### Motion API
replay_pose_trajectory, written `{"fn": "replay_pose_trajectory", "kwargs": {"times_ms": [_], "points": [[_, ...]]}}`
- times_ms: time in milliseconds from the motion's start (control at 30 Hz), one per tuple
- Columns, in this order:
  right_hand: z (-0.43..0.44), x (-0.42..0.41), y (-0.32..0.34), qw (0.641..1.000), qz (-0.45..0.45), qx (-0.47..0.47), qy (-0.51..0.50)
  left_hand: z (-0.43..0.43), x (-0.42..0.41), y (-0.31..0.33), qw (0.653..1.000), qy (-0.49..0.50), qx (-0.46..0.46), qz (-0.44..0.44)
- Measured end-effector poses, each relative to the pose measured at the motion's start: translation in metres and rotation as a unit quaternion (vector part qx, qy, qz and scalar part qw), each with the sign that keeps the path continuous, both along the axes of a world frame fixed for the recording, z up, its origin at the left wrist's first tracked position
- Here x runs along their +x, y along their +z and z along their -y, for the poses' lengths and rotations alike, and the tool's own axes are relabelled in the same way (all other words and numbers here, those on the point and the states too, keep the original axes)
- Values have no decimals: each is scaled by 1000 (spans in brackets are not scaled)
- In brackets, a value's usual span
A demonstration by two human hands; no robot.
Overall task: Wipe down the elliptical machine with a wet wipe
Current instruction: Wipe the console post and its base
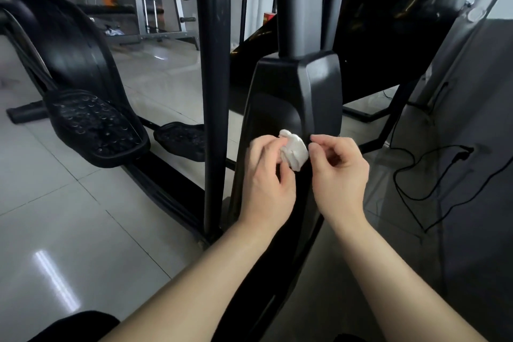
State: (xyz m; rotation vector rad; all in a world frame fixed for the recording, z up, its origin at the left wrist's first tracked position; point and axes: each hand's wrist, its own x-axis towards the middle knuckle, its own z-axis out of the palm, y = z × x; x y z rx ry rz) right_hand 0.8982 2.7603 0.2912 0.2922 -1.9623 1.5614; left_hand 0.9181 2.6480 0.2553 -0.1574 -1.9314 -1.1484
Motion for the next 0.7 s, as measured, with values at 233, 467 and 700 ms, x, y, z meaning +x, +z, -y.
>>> {"fn": "replay_pose_trajectory", "kwargs": {"times_ms": [233,467,700], "points": [[-6,-8,7,997,33,-64,15,-2,2,-4,986,-28,-159,36],[-9,-20,6,994,51,-93,3,-5,-17,8,970,-3,-242,24],[-23,-25,-5,992,84,-95,-11,7,-63,57,992,50,-7,112]]}}
